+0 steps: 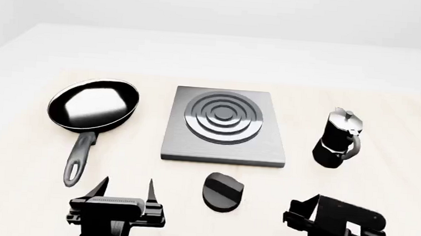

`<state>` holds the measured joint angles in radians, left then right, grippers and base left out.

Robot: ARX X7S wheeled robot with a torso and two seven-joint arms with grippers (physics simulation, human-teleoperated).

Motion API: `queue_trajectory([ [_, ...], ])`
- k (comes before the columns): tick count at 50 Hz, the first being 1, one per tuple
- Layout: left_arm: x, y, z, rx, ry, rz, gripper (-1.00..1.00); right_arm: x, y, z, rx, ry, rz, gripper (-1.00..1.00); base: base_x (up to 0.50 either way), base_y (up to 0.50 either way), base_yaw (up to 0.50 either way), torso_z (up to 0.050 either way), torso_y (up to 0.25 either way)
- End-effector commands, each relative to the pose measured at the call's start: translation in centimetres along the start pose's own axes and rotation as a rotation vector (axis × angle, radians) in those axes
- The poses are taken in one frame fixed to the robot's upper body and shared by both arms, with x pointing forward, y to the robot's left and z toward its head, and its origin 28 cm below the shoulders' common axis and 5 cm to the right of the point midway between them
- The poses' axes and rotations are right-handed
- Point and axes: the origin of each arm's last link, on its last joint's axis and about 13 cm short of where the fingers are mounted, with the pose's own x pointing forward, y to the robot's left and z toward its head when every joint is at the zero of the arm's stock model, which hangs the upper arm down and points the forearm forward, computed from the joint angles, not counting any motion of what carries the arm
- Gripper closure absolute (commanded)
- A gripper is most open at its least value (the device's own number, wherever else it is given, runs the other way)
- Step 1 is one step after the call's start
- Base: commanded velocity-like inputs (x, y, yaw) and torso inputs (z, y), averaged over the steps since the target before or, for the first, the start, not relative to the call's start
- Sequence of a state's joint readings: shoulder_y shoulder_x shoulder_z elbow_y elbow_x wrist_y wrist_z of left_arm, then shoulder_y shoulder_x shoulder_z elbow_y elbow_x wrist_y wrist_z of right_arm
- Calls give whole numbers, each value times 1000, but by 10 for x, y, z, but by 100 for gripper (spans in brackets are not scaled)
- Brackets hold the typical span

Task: Turn on the stove and put the frying pan on it.

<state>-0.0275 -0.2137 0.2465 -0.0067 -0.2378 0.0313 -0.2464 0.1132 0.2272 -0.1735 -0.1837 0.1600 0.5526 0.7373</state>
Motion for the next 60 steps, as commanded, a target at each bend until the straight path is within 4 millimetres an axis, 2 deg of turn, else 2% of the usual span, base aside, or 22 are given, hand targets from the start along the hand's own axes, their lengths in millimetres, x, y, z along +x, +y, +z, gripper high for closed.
queue_trajectory([
  [1, 2, 0, -1, 13, 5, 7, -100, 6, -7, -25, 31, -68, -85, -100, 0, 0, 0, 0, 0],
  [8, 2, -1, 0, 57, 35, 17, -100, 7, -8, -27, 112, -76, -95, -100, 0, 0, 0, 0, 0],
  [13, 6, -1, 23, 34, 81, -2, -100, 6, -6, -27, 94, -63, -72, -100, 0, 0, 0, 0, 0],
  [19, 17, 3, 54, 84, 23, 7, -100, 5, -6, -26, 83, -71, -67, -100, 0, 0, 0, 0, 0],
  [22, 22, 6, 63, 83, 24, 8, -100, 5, -6, -25, 90, -76, -65, -100, 0, 0, 0, 0, 0],
  [25, 30, 11, 81, 53, 24, 5, -100, 5, -6, -26, 89, -76, -61, -100, 0, 0, 0, 0, 0],
  [29, 40, 18, 102, 101, -21, 35, -100, 5, -6, -26, 90, -75, -59, -100, 0, 0, 0, 0, 0],
  [33, 49, 24, 112, 106, -27, 59, -100, 5, -6, -26, 91, -74, -57, -100, 0, 0, 0, 0, 0],
  [36, 63, 31, 122, 125, -31, 103, -100, 5, -5, -26, 91, -74, -56, -100, 0, 0, 0, 0, 0],
  [43, 88, 45, 131, 130, 0, 130, -100, 5, -6, -27, 90, -71, -59, -100, 0, 0, 0, 0, 0],
  [50, 100, 54, 133, 115, 58, 137, -100, 6, -5, -27, 89, -69, -60, -100, 0, 0, 0, 0, 0],
  [60, 117, 67, 120, 98, 192, 183, -100, 4, -6, -26, 88, -65, -60, -100, 0, 0, 0, 0, 0],
])
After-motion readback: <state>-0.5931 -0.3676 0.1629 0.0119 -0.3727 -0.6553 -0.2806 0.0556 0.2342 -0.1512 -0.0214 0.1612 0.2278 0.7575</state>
